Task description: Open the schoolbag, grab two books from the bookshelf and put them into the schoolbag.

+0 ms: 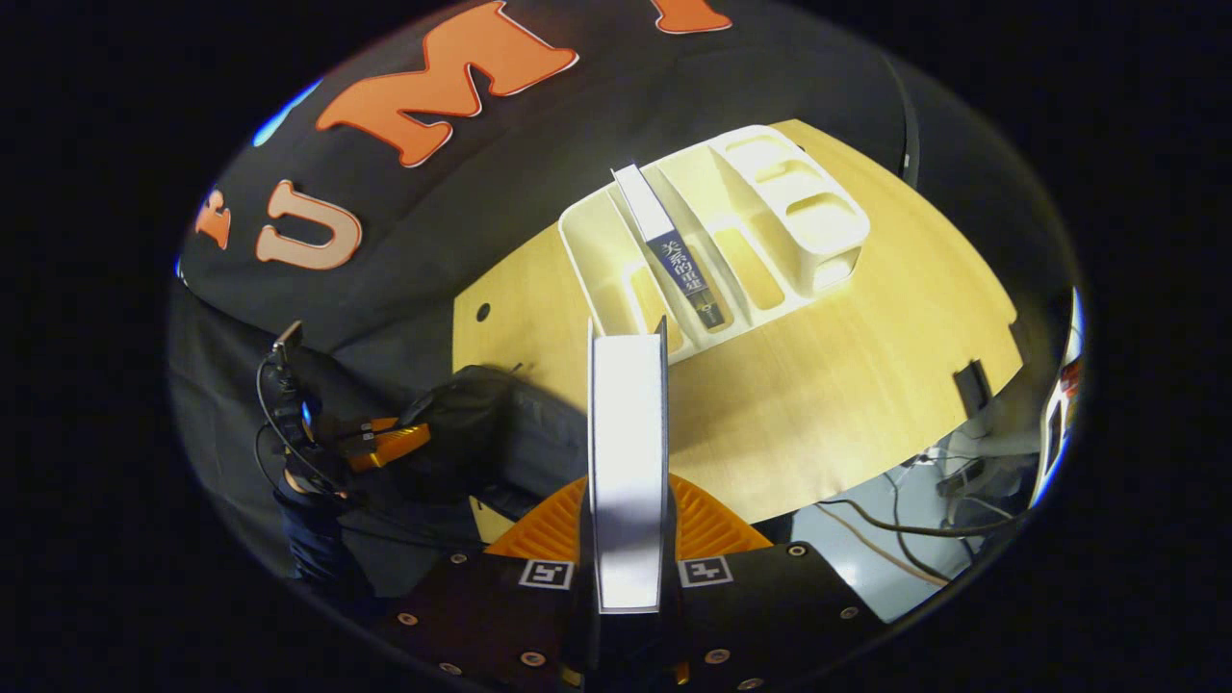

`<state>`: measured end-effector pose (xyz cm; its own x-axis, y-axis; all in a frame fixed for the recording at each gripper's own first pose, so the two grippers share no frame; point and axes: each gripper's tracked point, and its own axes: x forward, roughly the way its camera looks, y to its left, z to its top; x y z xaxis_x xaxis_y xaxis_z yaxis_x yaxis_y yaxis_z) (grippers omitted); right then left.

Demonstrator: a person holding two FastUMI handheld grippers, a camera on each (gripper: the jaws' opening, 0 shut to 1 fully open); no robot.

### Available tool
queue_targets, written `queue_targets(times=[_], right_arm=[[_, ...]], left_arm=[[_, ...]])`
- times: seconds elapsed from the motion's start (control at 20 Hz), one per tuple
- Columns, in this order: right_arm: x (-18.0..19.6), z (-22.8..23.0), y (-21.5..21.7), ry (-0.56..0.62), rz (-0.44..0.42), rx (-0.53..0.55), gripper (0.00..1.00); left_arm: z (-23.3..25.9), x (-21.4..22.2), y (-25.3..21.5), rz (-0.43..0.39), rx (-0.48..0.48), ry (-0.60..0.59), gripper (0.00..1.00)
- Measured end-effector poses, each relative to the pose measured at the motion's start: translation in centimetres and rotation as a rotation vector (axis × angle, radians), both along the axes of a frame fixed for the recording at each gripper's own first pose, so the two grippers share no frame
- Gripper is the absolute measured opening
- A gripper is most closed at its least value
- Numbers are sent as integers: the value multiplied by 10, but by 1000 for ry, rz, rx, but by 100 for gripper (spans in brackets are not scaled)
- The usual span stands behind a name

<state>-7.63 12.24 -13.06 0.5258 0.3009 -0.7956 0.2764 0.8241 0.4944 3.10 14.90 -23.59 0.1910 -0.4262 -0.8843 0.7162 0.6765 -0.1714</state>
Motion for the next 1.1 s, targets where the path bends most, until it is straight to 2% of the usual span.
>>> queue_targets(times=[0.15,0.4,0.55,1.1], right_arm=[[-7,-12,26,-25,8,108,25],[4,-33,66,-69,19,226,25],[9,-53,91,-66,54,284,25],[55,-109,169,-105,101,401,24]], left_arm=[[2,-1,-2,16,0,3,5],[2,2,-6,36,-11,-1,5],[3,0,-7,54,-16,-1,5],[2,-4,-18,98,-61,11,5]])
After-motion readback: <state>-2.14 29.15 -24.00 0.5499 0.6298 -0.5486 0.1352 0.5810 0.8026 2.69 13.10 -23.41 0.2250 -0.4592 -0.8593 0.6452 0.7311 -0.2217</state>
